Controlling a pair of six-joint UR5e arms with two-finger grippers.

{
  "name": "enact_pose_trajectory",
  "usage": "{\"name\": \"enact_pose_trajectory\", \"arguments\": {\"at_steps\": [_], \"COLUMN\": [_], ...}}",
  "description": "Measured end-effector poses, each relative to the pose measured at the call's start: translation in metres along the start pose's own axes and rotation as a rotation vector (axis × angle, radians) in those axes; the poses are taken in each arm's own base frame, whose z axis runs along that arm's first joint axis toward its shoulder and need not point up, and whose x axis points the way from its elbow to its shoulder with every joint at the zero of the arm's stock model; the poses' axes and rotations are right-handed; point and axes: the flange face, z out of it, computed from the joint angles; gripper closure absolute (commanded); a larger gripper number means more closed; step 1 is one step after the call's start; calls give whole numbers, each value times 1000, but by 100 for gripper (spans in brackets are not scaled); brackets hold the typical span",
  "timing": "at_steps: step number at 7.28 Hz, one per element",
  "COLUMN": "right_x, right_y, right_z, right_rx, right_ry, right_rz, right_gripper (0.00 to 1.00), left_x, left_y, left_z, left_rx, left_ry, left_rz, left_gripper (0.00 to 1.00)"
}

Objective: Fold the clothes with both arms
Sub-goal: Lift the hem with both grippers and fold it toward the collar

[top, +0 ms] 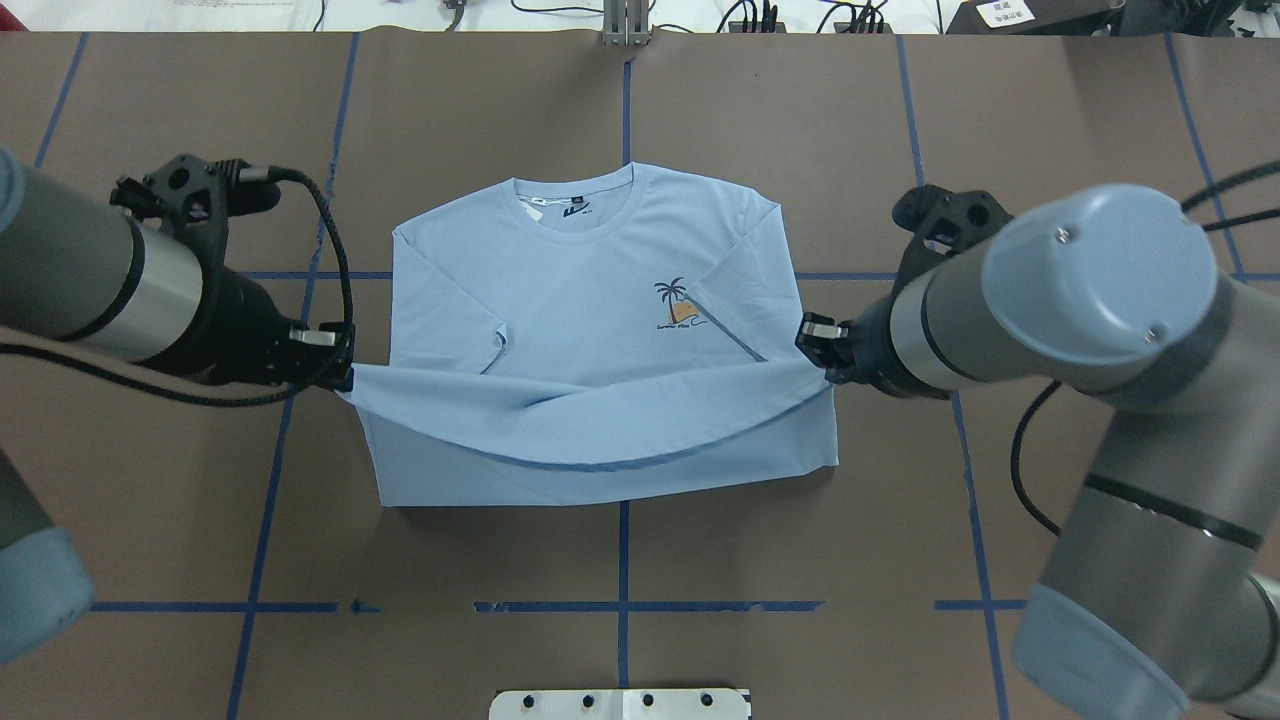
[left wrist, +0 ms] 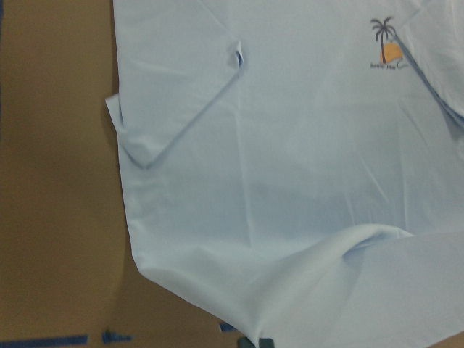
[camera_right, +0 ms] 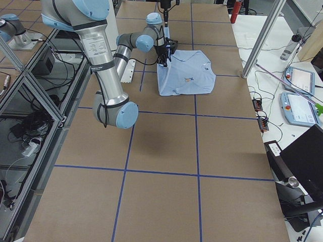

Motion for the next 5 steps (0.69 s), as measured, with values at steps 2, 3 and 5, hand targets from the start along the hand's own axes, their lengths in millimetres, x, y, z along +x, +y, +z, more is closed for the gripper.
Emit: {"name": "enact_pose_trajectory", "arguments": {"at_steps": [2, 3, 5], "right_x": [-28, -40, -56], "right_y": [-52, -74, -111], "right_z": [18, 28, 56], "right_rx": [44, 59, 81], "right_ry": [46, 70, 92], "right_rz": [-9, -10, -10], "right_gripper": [100, 100, 100], "left_x": [-10, -13, -22], "left_y": [-56, -78, -116], "left_z": [28, 46, 87], "left_rx": [23, 33, 68], "left_ry": [-71, -97, -140], "left_rz": [19, 27, 29], "left_gripper": [100, 100, 100]}}
